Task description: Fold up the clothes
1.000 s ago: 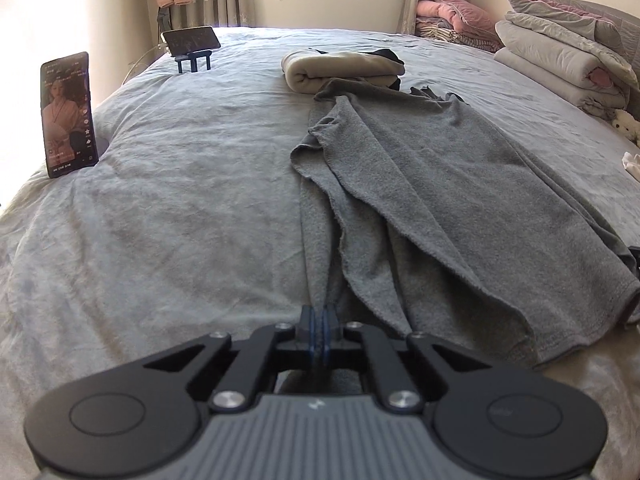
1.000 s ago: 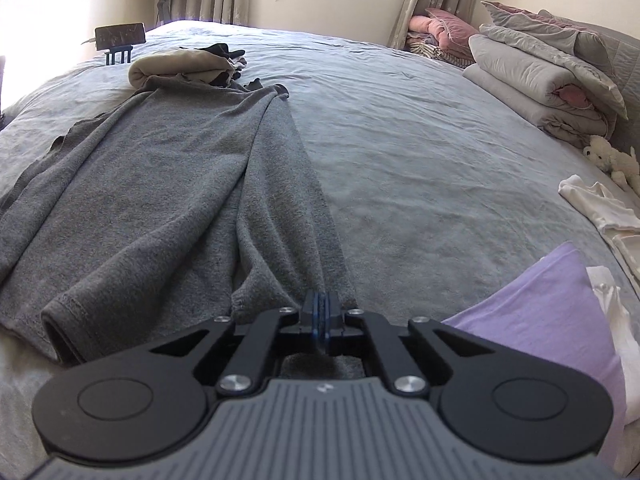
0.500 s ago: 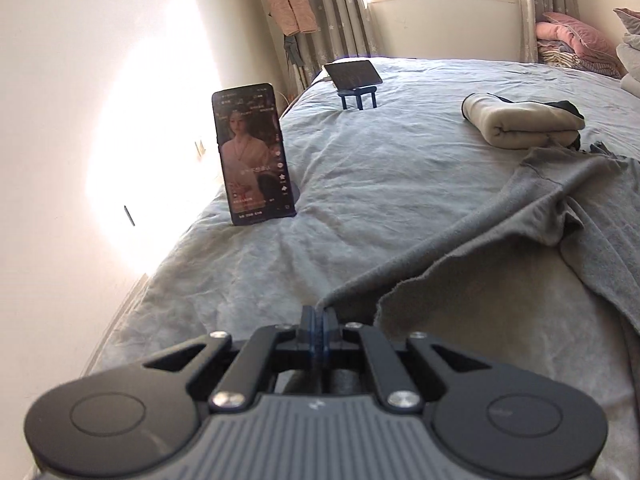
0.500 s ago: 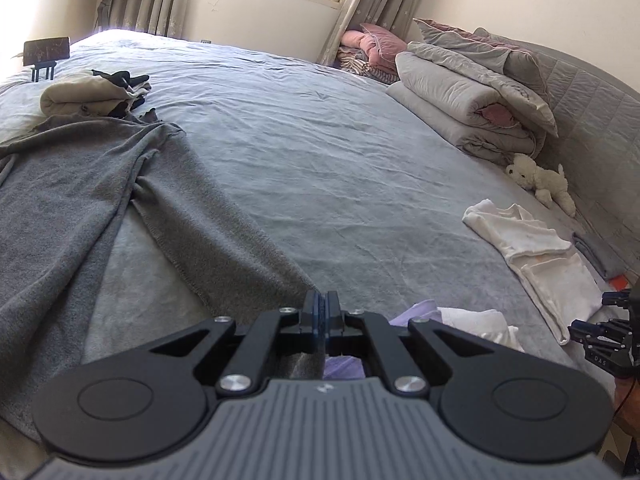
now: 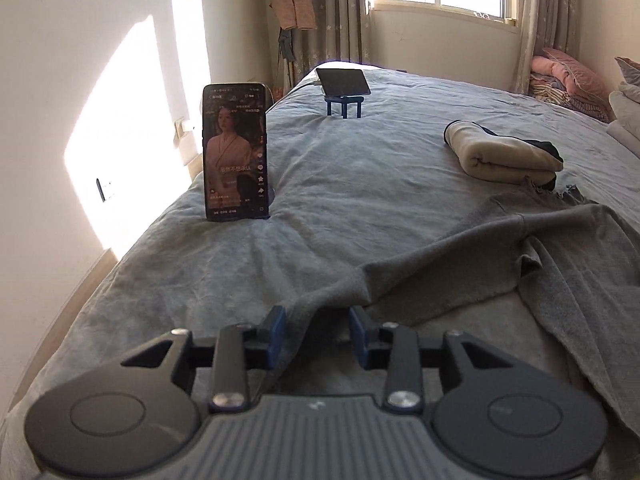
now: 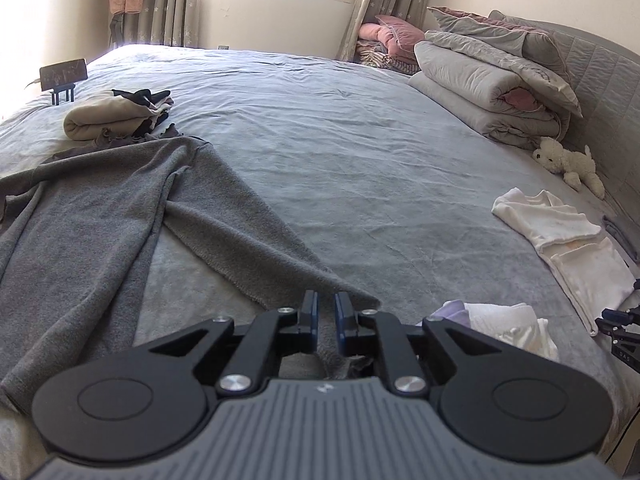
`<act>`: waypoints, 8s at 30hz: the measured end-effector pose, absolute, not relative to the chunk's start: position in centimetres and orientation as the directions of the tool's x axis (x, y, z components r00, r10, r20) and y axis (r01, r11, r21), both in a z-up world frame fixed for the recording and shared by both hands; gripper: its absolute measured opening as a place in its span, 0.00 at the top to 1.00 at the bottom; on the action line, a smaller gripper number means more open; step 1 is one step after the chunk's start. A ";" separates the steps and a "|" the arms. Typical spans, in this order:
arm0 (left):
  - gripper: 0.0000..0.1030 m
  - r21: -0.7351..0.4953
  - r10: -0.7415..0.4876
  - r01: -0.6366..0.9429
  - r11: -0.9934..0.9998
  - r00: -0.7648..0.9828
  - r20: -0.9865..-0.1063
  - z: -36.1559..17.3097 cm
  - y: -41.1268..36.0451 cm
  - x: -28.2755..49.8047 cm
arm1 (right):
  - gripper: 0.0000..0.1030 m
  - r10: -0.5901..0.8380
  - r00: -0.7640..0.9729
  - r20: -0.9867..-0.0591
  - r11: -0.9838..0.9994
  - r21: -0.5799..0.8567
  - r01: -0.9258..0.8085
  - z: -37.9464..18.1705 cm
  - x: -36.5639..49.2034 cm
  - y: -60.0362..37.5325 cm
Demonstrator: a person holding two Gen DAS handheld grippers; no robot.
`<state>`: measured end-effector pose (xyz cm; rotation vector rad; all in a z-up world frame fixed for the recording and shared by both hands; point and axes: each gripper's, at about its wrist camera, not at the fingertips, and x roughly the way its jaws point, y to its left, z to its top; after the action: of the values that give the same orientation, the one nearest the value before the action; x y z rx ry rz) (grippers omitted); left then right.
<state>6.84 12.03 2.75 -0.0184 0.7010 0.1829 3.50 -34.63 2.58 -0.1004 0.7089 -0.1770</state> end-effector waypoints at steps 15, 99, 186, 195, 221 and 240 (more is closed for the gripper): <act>0.65 -0.348 -0.338 0.099 0.932 0.580 -0.741 2.0 1.8 4.0 | 0.68 0.101 0.611 -0.785 0.988 0.151 0.031 1.5 2.2 -29.7; 0.62 -0.581 -0.456 -0.014 0.814 0.604 -0.653 -3.1 12.9 5.2 | 0.54 0.251 0.617 -0.746 0.942 0.336 0.023 -1.2 2.4 -36.4; 0.95 0.033 -0.162 0.220 0.975 0.802 -0.575 -4.6 0.3 27.2 | 0.95 -0.008 0.816 -0.578 0.983 -0.156 -0.101 -4.5 26.4 -28.6; 0.57 0.016 -0.128 0.162 0.987 0.829 -0.544 -1.4 2.1 24.8 | 0.59 -0.003 0.826 -0.564 0.988 -0.129 -0.084 -1.8 23.9 -27.2; 0.44 -0.132 0.001 -0.124 0.984 0.733 -0.680 2.3 23.0 7.8 | 0.54 0.308 0.769 -0.559 0.921 -0.028 -0.389 1.1 13.5 -9.1; 0.83 -0.497 -0.089 -0.257 0.829 0.816 -0.571 -2.9 27.0 4.8 | 0.54 0.510 0.668 -0.541 0.770 -0.059 -0.635 -2.1 11.4 0.8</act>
<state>4.84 26.98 -2.90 -0.5960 0.6189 0.0954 11.37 0.84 -2.06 -0.2526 0.5294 0.6535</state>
